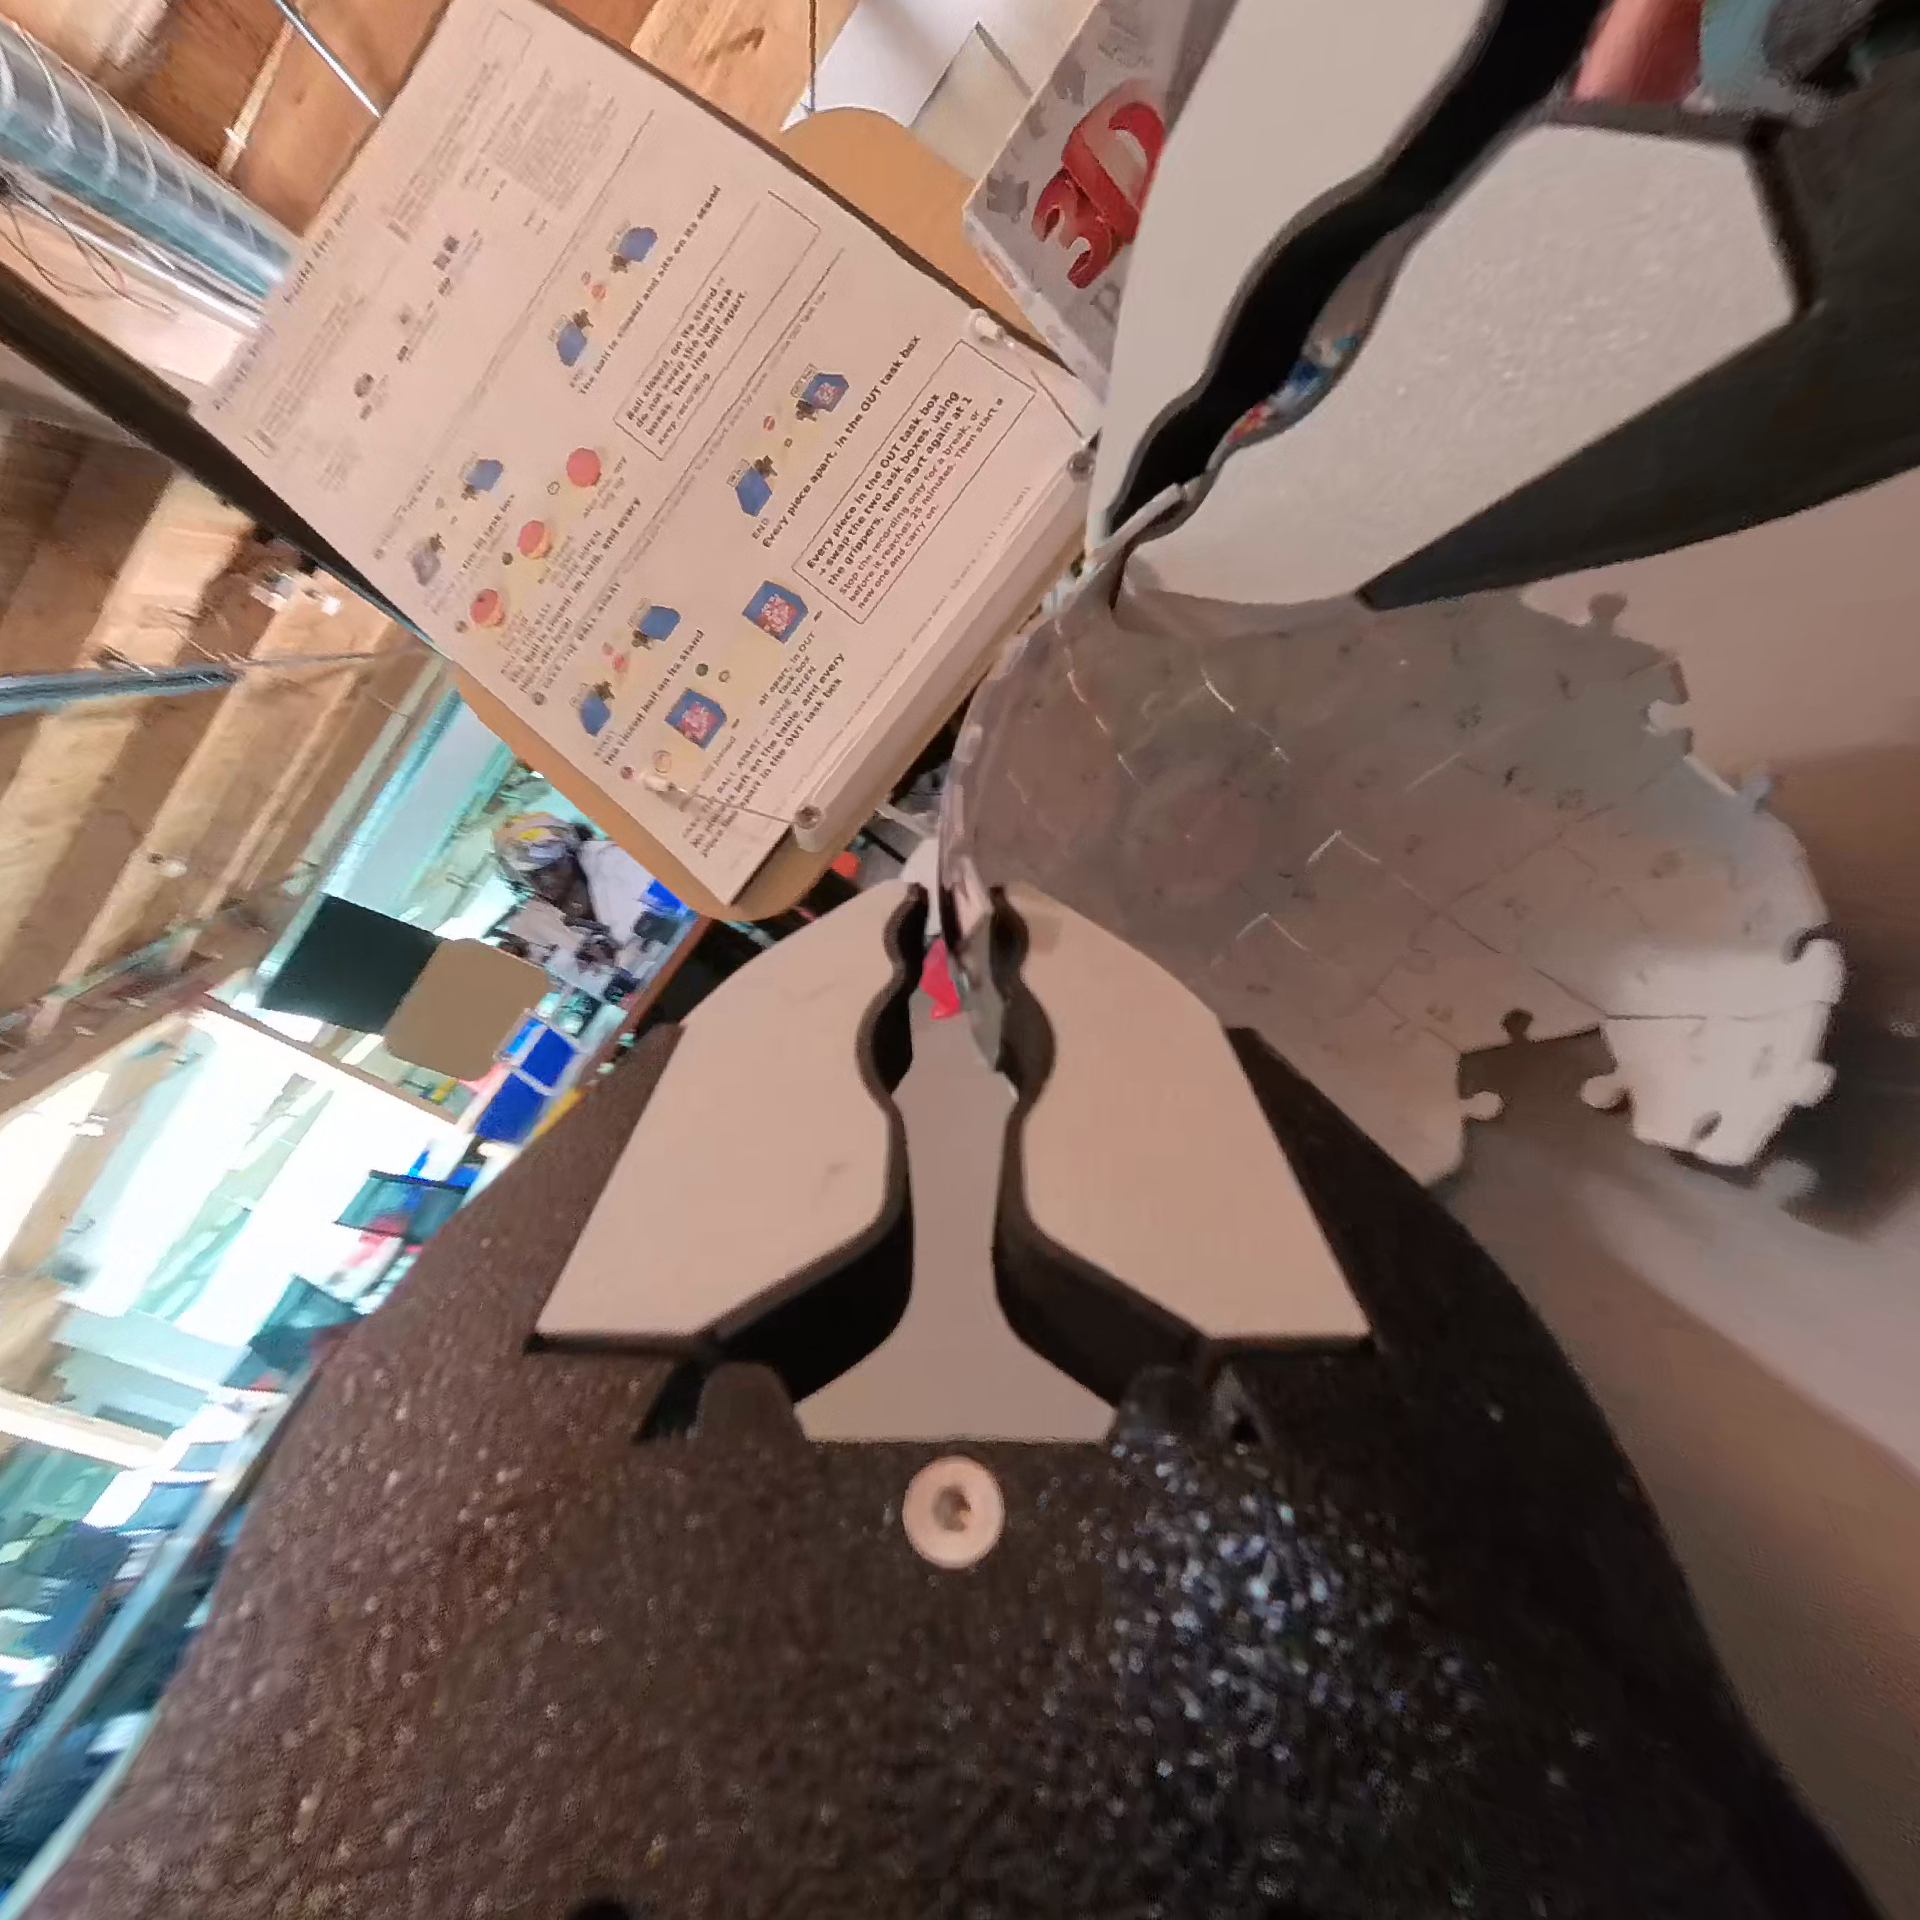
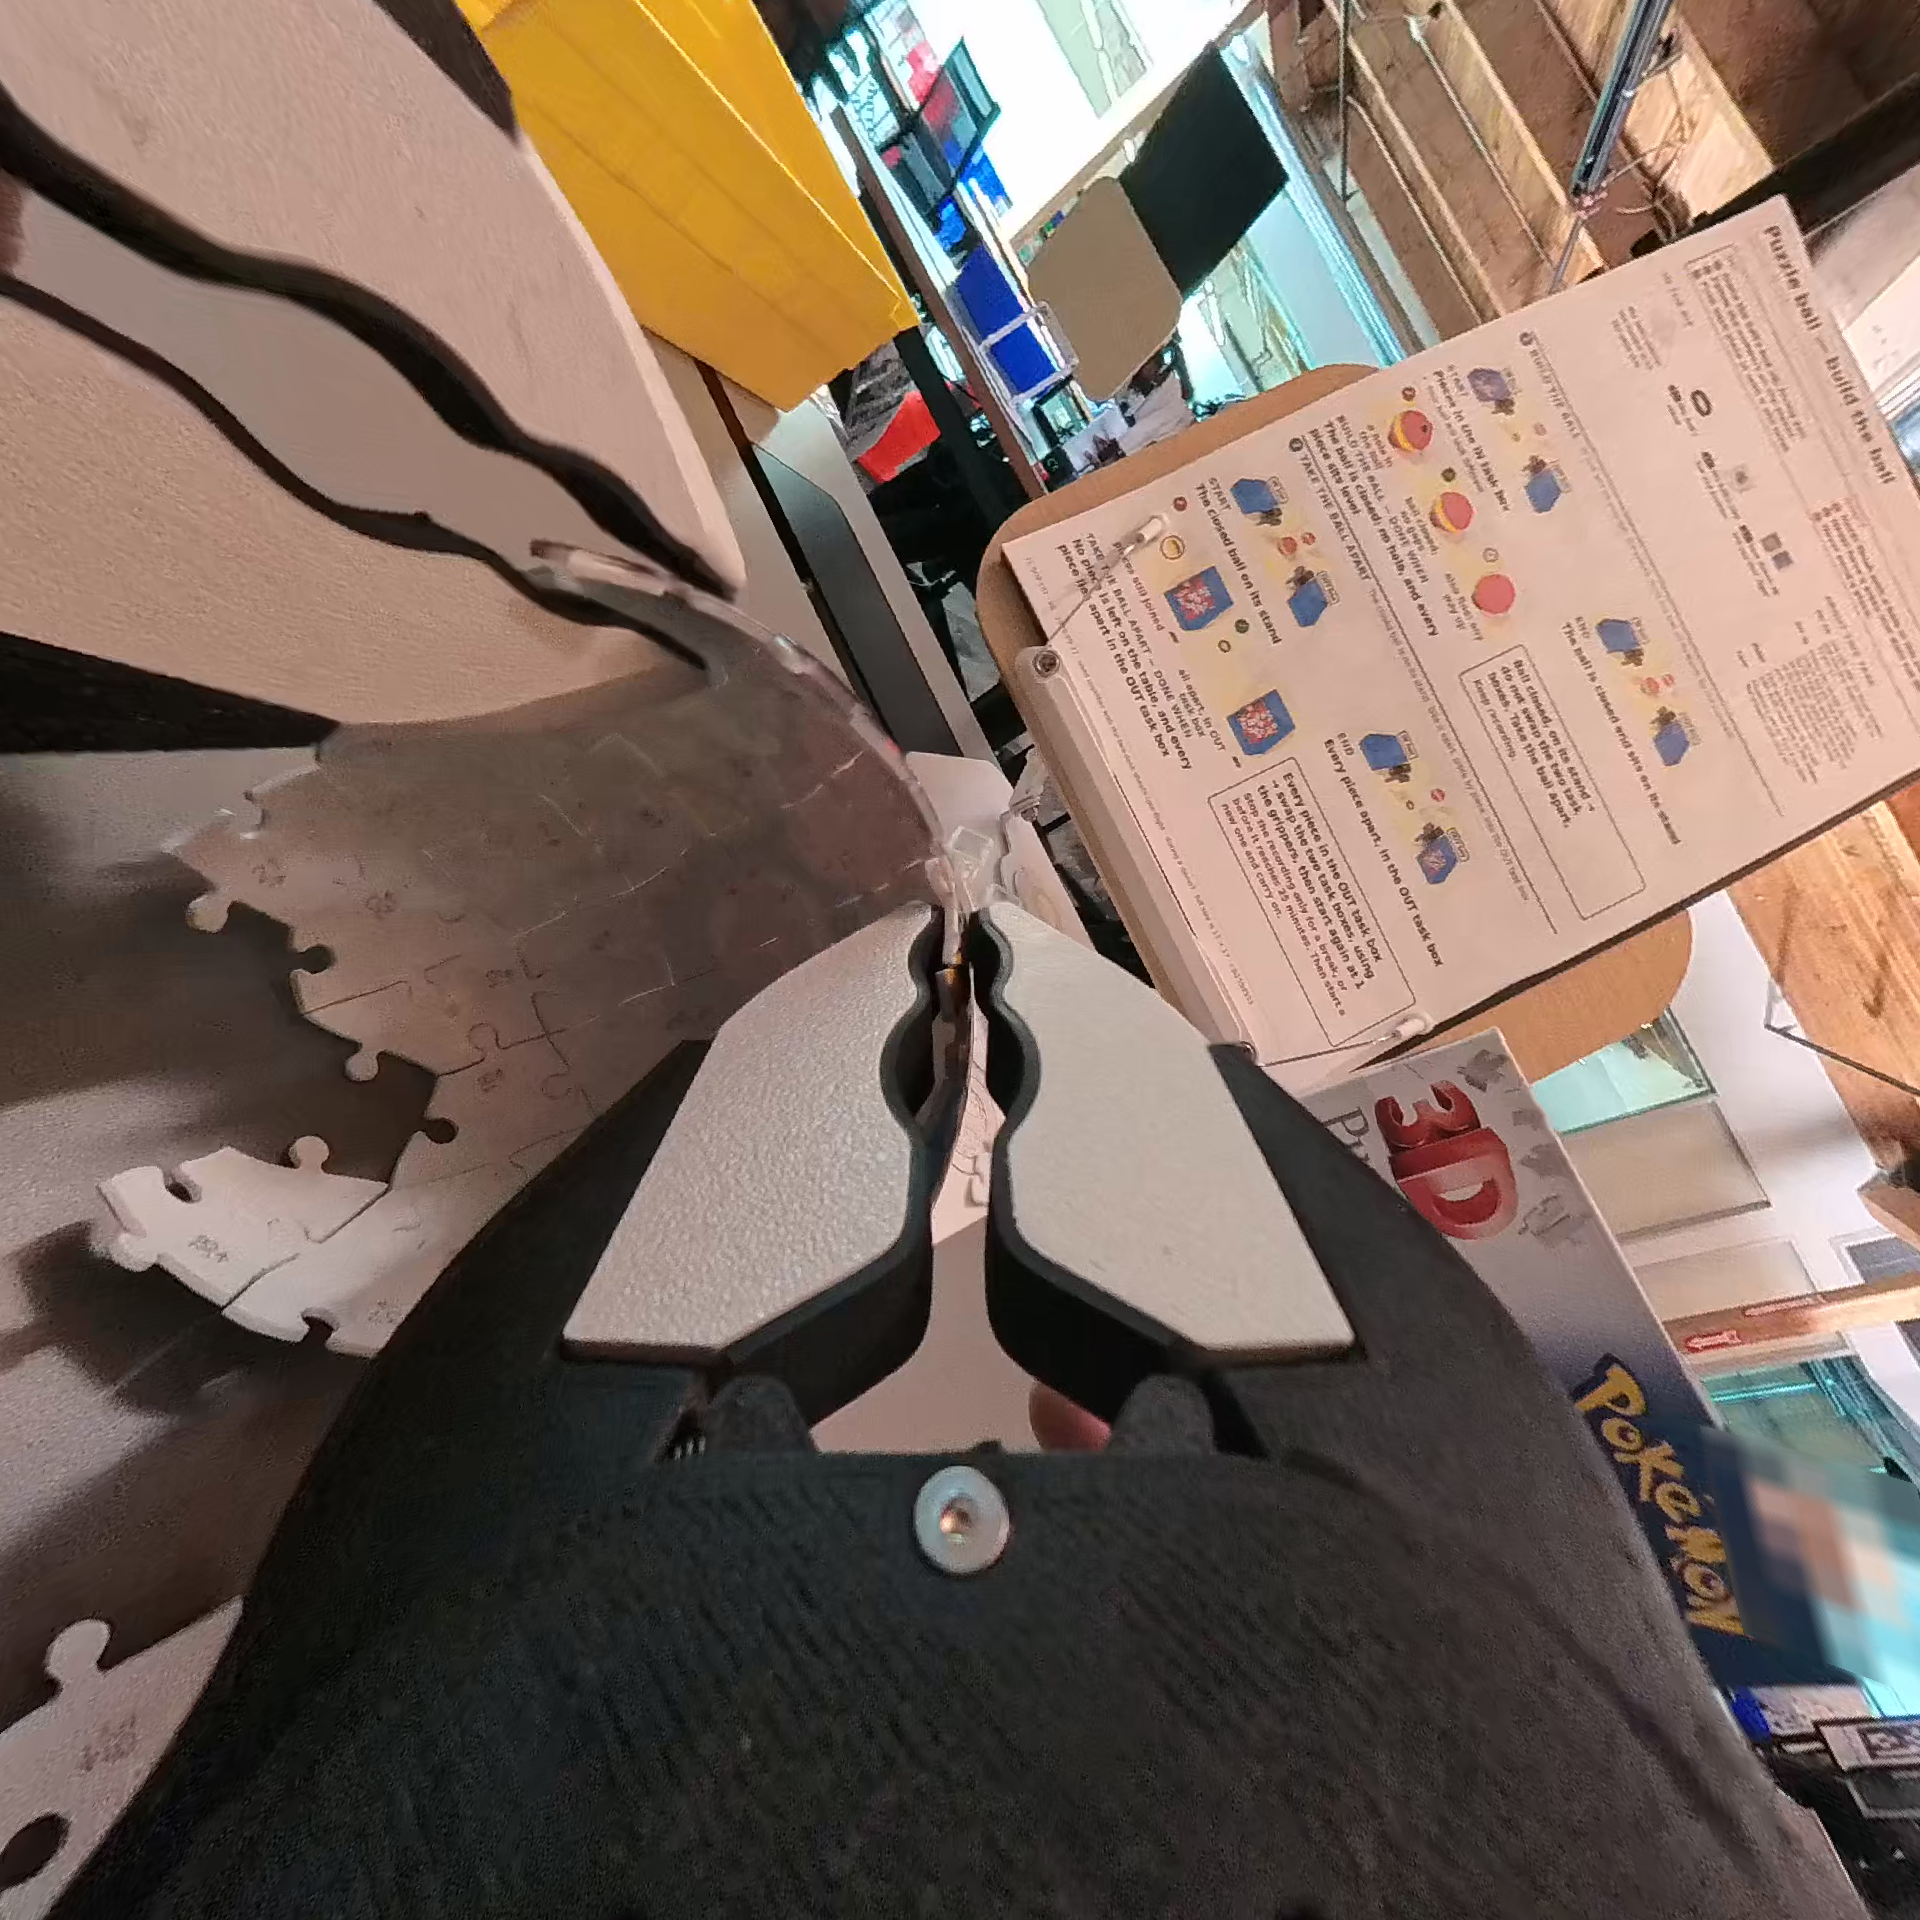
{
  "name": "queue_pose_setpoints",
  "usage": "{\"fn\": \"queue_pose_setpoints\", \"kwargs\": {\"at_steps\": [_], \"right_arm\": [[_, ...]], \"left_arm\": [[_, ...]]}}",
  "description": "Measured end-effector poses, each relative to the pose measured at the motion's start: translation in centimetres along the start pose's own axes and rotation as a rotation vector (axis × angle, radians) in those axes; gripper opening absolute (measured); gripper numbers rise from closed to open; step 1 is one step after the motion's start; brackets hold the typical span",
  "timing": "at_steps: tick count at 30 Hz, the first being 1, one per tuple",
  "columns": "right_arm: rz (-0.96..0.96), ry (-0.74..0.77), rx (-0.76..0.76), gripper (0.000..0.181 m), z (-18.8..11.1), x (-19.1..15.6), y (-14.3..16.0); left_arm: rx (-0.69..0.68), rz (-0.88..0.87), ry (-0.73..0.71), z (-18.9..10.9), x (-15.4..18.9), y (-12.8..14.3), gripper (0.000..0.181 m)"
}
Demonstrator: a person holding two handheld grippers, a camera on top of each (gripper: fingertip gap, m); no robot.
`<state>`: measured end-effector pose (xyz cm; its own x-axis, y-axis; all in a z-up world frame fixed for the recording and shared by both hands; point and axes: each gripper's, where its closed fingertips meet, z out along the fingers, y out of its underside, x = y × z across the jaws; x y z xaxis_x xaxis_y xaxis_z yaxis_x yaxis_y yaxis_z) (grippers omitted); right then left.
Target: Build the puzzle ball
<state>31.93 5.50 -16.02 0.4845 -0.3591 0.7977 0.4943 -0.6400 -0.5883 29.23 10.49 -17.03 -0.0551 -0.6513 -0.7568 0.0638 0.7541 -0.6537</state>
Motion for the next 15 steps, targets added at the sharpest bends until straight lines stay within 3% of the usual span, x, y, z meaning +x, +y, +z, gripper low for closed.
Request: {"fn": "queue_pose_setpoints", "kwargs": {"at_steps": [5,11,15], "right_arm": [[-0.010,0.059,0.019,0.004,-0.5,0.3,0.2],[-0.077,0.150,0.051,0.005,-1.3,0.2,-0.2],[-0.092,0.188,0.074,0.004,-1.9,0.2,-0.3]], "left_arm": [[0.051,-0.202,0.116,-2.1,0.2,-0.4,0.036],[0.055,-0.381,0.269,-5.8,1.6,-0.6,0.034],[0.034,-0.330,0.405,-7.7,4.4,-0.2,0.027]]}}
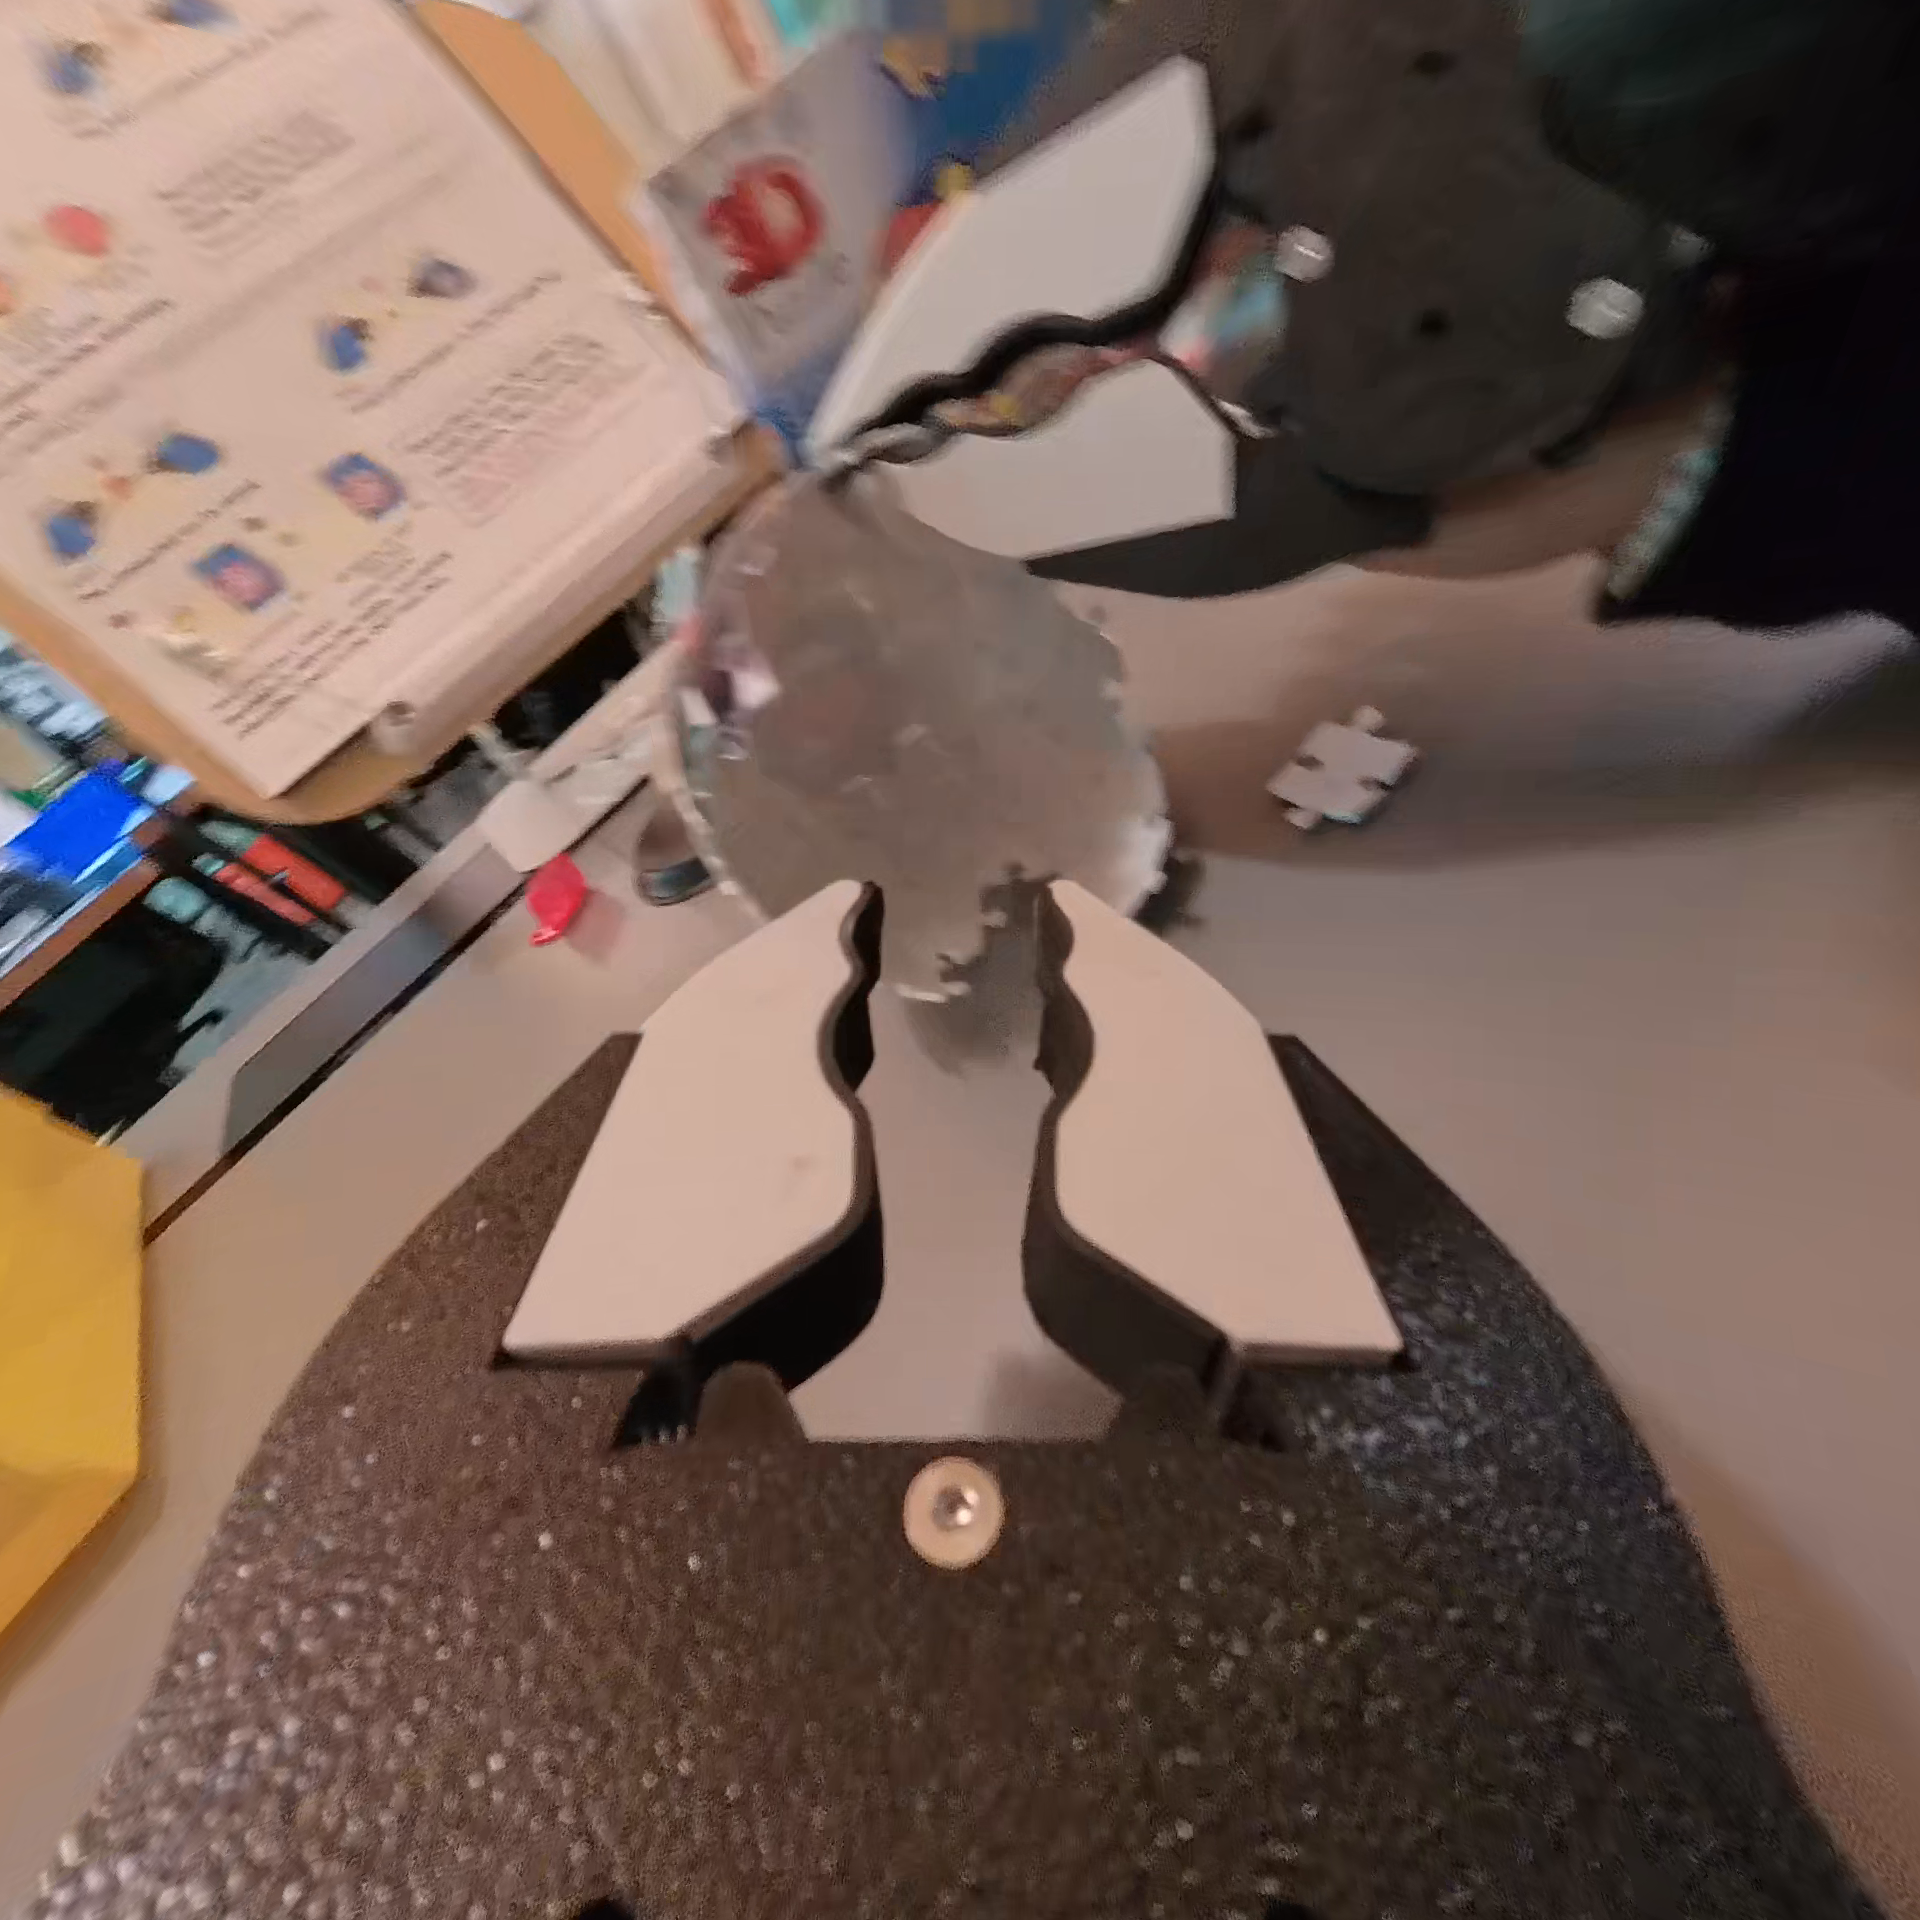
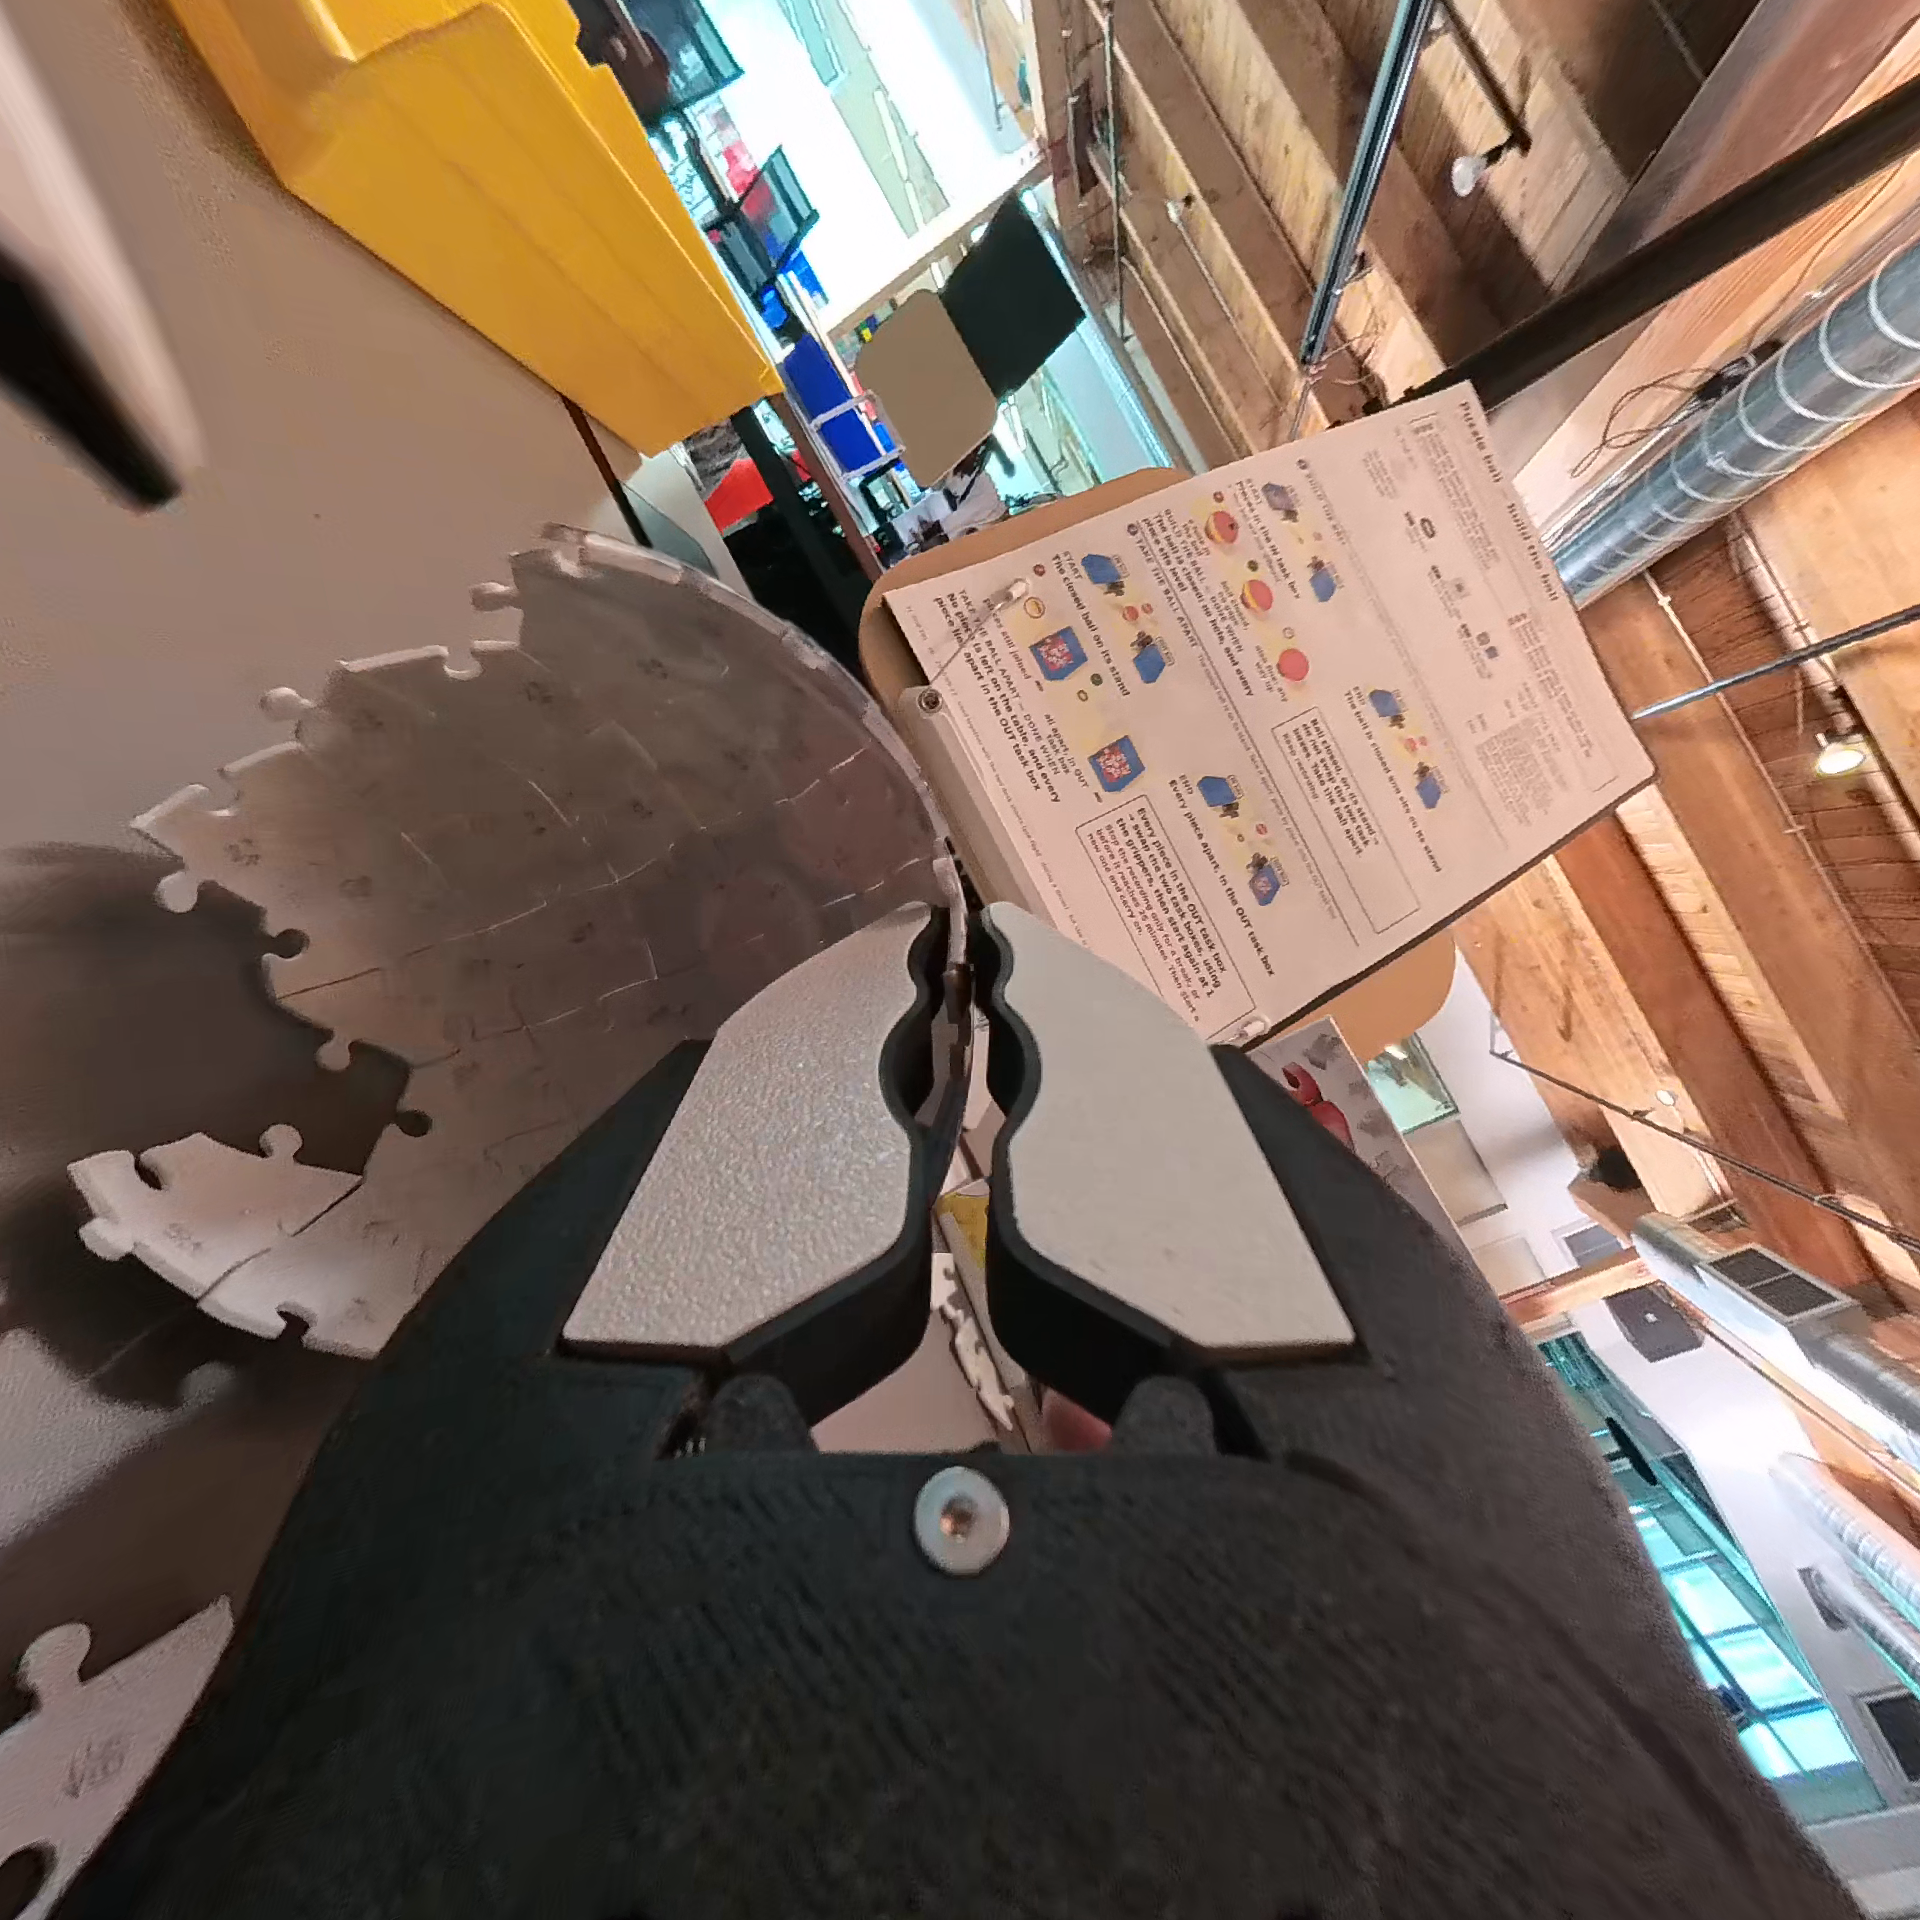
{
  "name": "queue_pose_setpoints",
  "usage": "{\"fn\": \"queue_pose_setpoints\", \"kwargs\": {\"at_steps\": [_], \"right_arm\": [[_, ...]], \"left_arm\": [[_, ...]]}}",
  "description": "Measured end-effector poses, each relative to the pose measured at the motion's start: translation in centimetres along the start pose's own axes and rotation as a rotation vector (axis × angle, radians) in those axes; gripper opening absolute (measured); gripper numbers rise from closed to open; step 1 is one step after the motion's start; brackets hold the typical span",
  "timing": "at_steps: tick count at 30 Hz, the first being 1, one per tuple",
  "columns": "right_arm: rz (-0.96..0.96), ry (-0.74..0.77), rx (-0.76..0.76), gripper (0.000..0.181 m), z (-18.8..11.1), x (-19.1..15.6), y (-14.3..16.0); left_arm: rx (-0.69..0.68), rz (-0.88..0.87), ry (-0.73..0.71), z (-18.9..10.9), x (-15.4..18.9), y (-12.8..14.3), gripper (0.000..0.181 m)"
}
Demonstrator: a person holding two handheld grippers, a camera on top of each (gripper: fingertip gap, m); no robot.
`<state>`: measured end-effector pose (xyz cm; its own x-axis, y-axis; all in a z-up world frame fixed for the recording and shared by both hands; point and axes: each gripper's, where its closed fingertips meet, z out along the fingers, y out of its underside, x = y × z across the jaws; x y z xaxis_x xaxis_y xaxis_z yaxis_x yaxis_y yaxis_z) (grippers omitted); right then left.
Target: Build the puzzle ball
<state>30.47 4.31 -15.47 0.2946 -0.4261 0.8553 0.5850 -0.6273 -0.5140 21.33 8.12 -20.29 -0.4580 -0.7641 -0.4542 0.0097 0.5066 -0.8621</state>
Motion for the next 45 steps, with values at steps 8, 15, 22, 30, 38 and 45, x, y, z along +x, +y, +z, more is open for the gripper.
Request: {"fn": "queue_pose_setpoints", "kwargs": {"at_steps": [8,15,22,30,38,45], "right_arm": [[-0.008,0.036,0.042,0.004,-0.7,0.1,-0.2],[0.006,0.040,0.050,0.005,-0.7,0.1,-0.2],[0.044,0.032,0.057,0.005,-0.7,0.1,-0.1],[0.099,0.021,0.068,0.005,-0.8,0.2,0.1],[0.155,0.013,0.075,0.005,-0.8,0.5,0.6],[0.209,0.010,0.063,0.005,-0.7,0.6,1.2]], "left_arm": [[-0.125,0.138,0.290,0.3,6.0,1.2,0.026],[-0.144,0.312,0.244,1.7,7.3,1.3,0.029],[-0.193,0.113,0.362,2.5,8.9,0.3,0.038],[-0.180,0.187,0.369,3.8,9.7,-0.1,0.032],[-0.267,-0.024,0.303,4.8,9.5,-0.5,0.037],[-0.425,-0.456,0.346,4.8,10.3,0.4,0.051]]}}
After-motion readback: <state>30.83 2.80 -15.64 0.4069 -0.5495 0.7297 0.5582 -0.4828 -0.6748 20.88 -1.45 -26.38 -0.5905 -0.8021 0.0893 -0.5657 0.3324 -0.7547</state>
